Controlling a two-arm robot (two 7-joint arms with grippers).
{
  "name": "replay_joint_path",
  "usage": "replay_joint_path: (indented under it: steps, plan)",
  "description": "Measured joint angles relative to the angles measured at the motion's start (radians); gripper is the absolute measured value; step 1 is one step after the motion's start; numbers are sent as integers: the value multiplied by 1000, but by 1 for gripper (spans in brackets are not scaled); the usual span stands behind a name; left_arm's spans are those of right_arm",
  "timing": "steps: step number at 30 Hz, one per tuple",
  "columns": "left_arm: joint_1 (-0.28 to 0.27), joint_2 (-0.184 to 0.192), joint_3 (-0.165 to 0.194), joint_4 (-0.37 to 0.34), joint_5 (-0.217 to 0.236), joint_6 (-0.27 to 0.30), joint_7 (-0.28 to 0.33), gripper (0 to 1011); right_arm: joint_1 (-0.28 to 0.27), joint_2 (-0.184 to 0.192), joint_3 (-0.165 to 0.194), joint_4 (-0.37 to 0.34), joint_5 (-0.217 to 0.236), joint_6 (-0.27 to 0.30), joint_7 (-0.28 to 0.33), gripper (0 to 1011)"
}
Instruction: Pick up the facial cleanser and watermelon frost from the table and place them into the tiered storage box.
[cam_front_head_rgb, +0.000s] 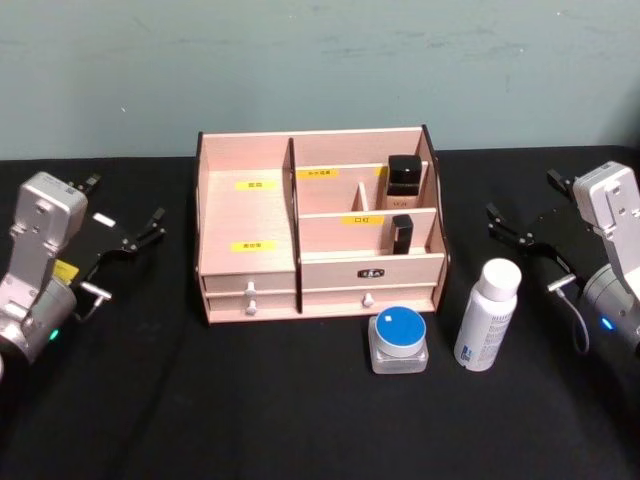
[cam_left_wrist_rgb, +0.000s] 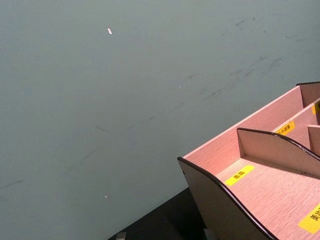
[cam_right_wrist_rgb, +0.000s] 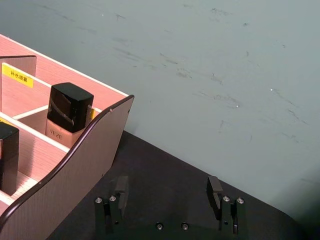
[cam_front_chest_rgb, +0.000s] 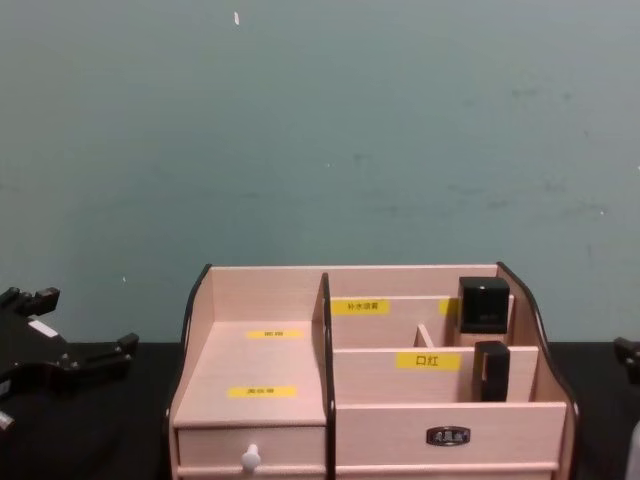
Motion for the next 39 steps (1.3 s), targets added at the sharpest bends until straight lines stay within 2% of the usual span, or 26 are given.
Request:
replay_joint_path:
  steps: [35, 39]
  plan:
    - [0, 0, 0, 0, 0, 0, 0, 1001, 0, 0, 0, 0, 0, 0, 0, 1002]
    - [0, 0, 0, 0, 0, 0, 0, 1001, -15, 12, 24, -16, 2, 4, 10, 1002]
